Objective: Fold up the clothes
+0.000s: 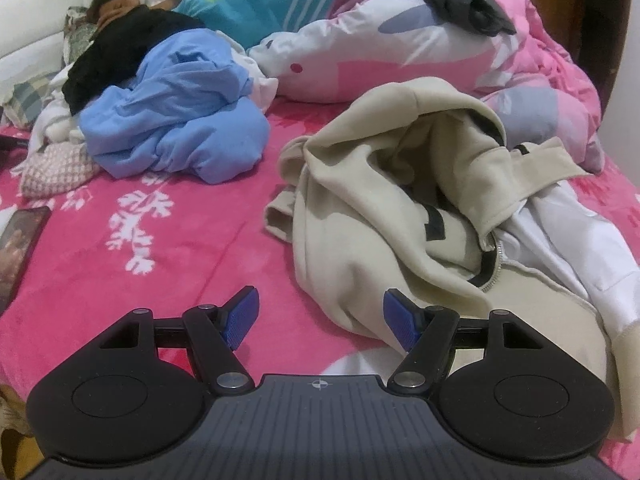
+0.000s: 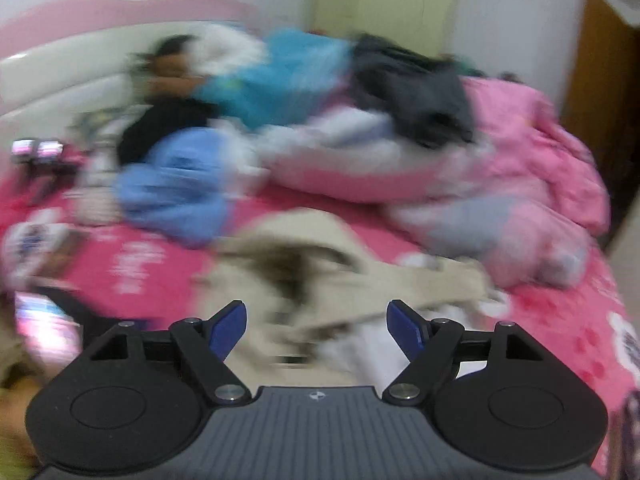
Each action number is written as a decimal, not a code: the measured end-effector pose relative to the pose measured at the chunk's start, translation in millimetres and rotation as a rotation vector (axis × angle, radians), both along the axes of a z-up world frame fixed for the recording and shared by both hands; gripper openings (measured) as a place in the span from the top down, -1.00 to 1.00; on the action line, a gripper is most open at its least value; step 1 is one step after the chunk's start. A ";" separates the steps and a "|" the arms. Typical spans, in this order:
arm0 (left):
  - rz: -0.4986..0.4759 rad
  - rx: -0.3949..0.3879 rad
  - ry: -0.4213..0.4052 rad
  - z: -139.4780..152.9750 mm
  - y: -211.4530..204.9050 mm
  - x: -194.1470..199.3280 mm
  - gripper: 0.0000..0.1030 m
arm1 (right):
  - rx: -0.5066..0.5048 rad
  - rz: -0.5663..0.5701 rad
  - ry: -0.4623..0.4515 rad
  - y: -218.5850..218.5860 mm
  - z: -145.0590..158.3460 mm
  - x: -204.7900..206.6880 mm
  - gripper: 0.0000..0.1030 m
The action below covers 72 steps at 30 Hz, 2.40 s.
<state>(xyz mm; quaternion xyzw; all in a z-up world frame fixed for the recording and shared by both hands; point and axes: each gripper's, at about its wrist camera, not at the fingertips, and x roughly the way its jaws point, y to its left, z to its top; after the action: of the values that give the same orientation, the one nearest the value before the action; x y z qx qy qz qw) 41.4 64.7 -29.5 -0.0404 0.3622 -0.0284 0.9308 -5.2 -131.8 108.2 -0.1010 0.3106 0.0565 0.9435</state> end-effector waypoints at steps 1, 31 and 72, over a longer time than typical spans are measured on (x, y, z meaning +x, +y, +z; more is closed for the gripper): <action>-0.026 -0.015 -0.003 -1.5 -2.1 -0.9 -0.35 | -0.008 -0.051 -0.012 -22.7 -13.1 6.9 -0.56; -0.046 -0.142 -0.354 42.7 14.4 -51.0 0.82 | 0.300 -0.211 -0.071 -121.9 -145.6 -98.1 -0.44; -0.497 0.313 -0.278 -24.9 -73.3 2.6 -0.43 | 0.438 -0.265 -0.041 -177.7 -140.8 -21.4 -0.50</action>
<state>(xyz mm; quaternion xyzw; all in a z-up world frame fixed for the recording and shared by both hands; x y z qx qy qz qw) 44.1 -8.6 -54.4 0.1971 0.2305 -0.2042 0.9308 -26.6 -309.5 -32.6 0.1460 0.2822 -0.0038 0.9482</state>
